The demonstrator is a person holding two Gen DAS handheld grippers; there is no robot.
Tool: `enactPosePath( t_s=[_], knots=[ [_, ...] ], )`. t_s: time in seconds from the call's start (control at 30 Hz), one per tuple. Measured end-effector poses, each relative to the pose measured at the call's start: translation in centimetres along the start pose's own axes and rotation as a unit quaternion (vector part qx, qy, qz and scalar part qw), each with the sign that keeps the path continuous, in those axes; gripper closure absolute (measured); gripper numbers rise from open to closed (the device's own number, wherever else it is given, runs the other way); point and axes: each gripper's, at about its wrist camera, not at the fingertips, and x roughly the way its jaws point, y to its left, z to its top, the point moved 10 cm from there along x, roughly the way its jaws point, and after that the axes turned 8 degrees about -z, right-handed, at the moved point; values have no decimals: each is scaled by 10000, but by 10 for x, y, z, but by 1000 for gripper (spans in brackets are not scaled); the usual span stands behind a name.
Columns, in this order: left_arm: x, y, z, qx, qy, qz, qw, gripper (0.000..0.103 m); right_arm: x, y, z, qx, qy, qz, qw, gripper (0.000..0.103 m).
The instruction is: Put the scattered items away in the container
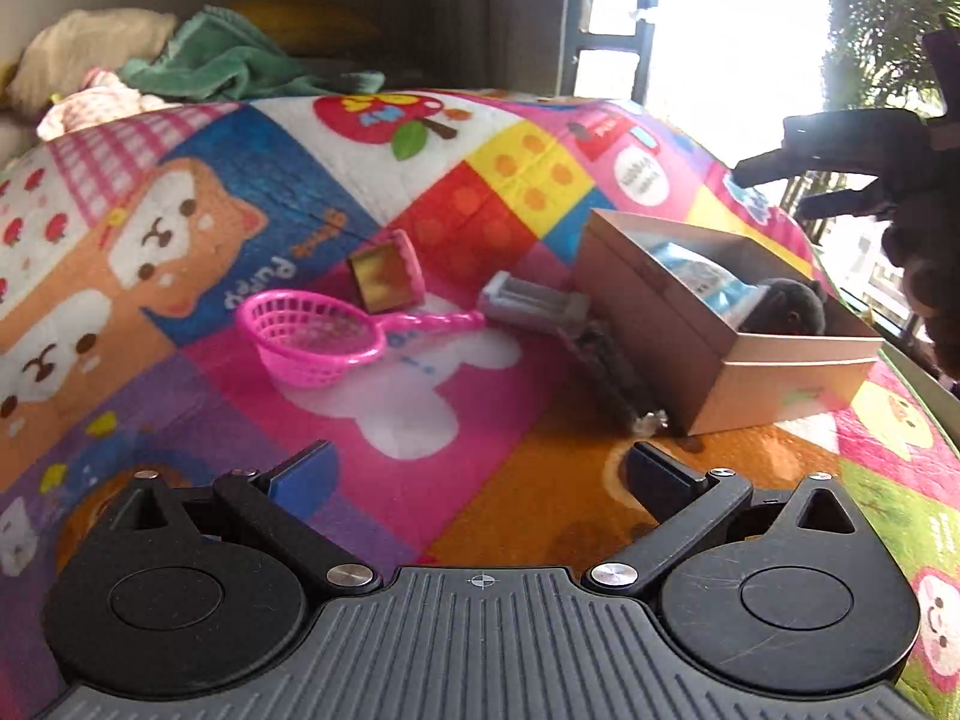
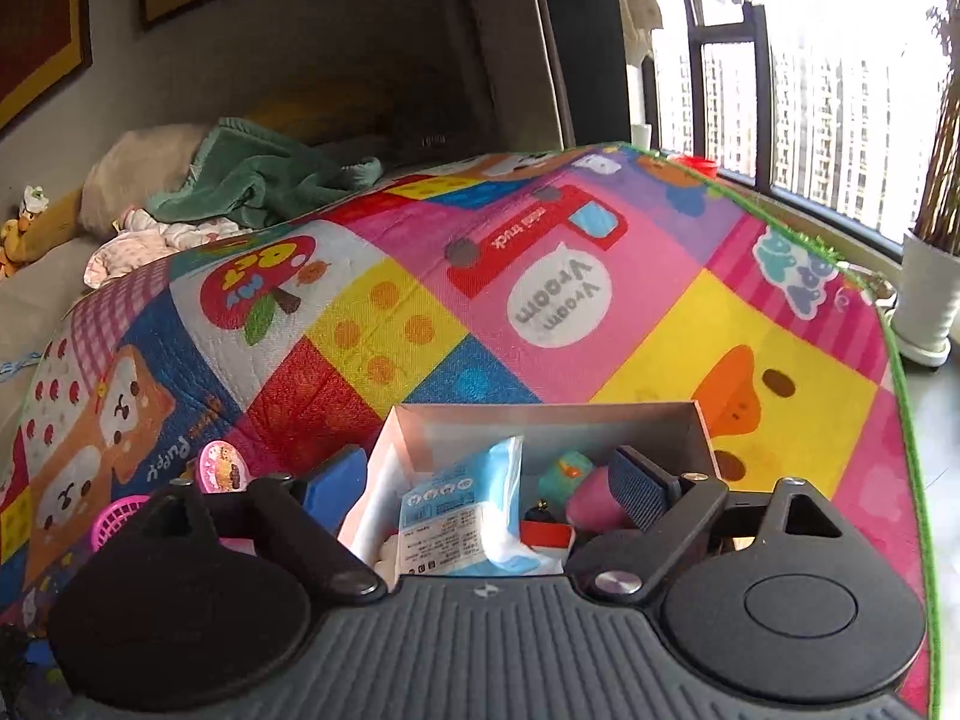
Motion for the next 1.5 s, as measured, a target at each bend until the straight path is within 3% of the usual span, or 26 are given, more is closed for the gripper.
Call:
enactPosePath(
  t_s=[0.07,0.13,0.17,0.2,0.27,0.3,0.4,0.53,0.73,0.8,1.0,1.13,1.27,1.33,1.4,1.5],
  knots=[
    [-3,12,1,-22,-195,371,9991,0,-18,10,-2,-464,-368,-212,9980,9],
    [-3,26,2,-210,-330,660,9971,0,-36,33,-11,-1242,-779,-438,9882,12],
    [-3,32,0,-355,-347,722,9962,0,-44,48,-18,-1631,-931,-475,9810,23],
    [-3,40,-2,-557,-320,726,9953,0,-50,65,-28,-2004,-1001,-430,9736,41],
    [-3,49,-4,-857,-313,613,9939,0,-52,99,-57,-2558,-786,-121,9635,58],
    [-4,52,-5,-943,-349,576,9933,0,-49,114,-73,-2780,-647,26,9584,62],
    [-5,54,-6,-1050,-390,509,9924,0,-38,148,-115,-3322,-519,113,9417,63],
    [-5,54,-7,-1084,-427,431,9923,0,-16,167,-132,-3460,-391,-63,9374,68],
    [-5,58,-7,-1267,-482,420,9899,0,7,164,-137,-3694,-494,-507,9266,74],
    [-6,58,-7,-1252,-491,429,9900,0,2,162,-140,-3688,-433,-460,9274,88],
    [-7,59,-7,-1262,-519,521,9893,0,-45,143,-158,-3525,-241,20,9355,91],
    [-13,58,-7,-1234,-600,632,9885,0,-90,107,-178,-3401,-60,293,9399,91],
    [-17,48,-10,-1088,-522,738,9899,0,-115,58,-192,-3442,-111,22,9388,90],
    [-17,34,-14,-978,-429,623,9923,0,-115,31,-192,-3339,-173,-346,9418,79],
    [-17,12,-20,-779,-308,418,9956,0,-113,7,-189,-3106,-205,-700,9477,40],
    [-15,-21,-28,-317,-121,120,9994,0,-115,-15,-188,-2576,-166,-778,9630,14]
  ],
)
